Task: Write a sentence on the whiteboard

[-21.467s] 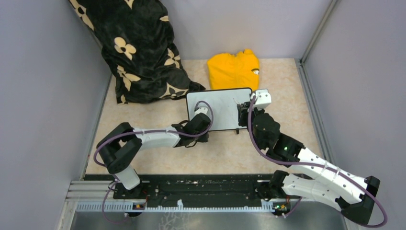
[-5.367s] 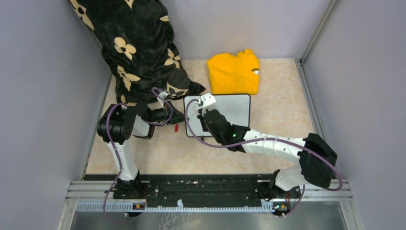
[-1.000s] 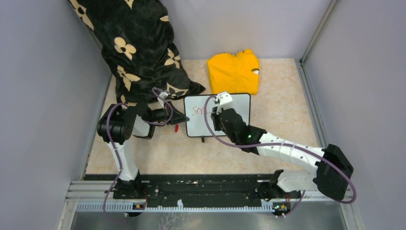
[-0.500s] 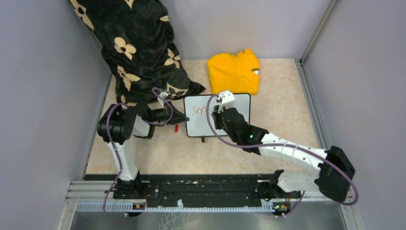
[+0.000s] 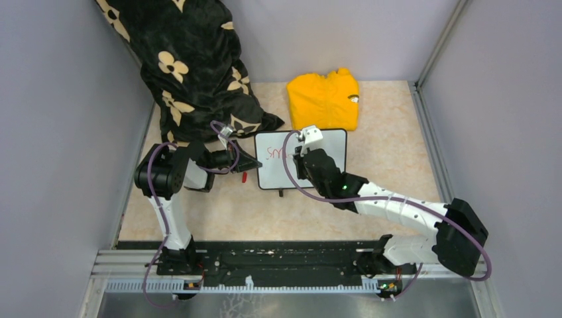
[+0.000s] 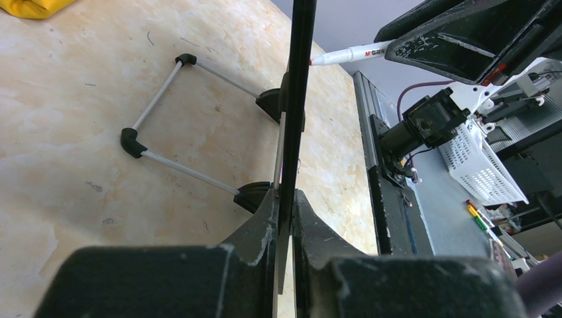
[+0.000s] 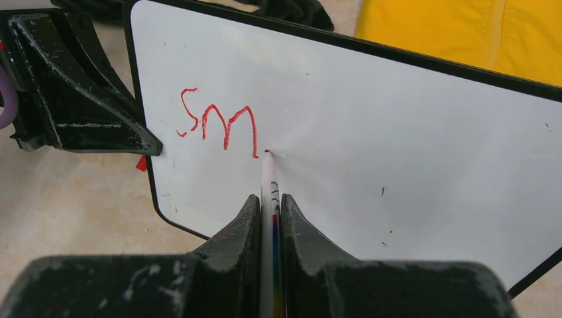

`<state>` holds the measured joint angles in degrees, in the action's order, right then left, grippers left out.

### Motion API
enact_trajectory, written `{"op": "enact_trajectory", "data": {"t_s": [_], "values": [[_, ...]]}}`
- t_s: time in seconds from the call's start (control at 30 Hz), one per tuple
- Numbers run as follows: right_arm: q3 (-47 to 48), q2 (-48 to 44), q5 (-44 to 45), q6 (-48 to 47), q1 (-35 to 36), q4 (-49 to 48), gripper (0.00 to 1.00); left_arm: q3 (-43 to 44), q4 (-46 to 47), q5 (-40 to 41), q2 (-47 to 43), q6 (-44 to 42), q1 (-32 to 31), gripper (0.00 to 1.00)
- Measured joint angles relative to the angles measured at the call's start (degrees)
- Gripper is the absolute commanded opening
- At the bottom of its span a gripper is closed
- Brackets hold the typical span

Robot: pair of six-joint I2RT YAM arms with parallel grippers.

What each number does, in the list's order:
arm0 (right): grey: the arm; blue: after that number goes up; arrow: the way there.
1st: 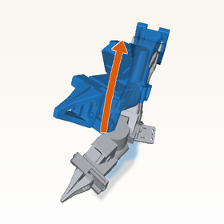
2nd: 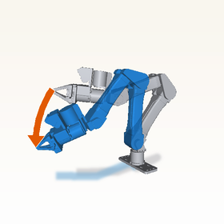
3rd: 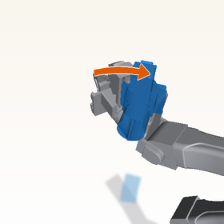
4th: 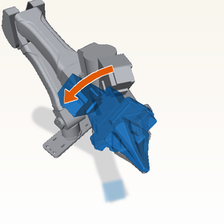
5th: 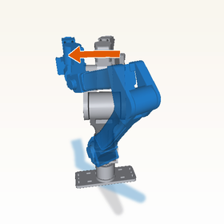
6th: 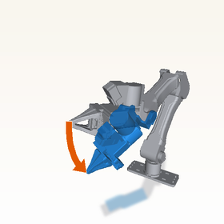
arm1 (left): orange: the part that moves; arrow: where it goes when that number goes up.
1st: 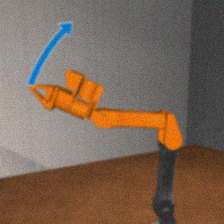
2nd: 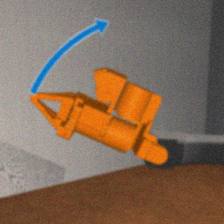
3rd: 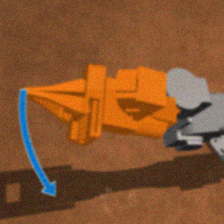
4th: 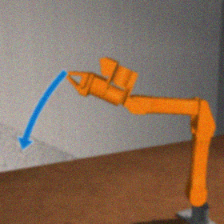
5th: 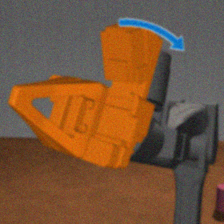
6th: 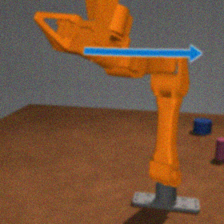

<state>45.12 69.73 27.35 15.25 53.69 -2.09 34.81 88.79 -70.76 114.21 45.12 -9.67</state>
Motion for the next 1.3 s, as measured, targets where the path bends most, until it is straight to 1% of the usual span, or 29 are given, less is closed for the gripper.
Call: {"op": "enact_trajectory", "data": {"t_s": [1.3], "values": [[0.4,-0.8,1.2,-0.1,-1.0,-0.2,0.0,0.0,0.0,0.0,0.0,-0.4,-0.3,0.0]]}}
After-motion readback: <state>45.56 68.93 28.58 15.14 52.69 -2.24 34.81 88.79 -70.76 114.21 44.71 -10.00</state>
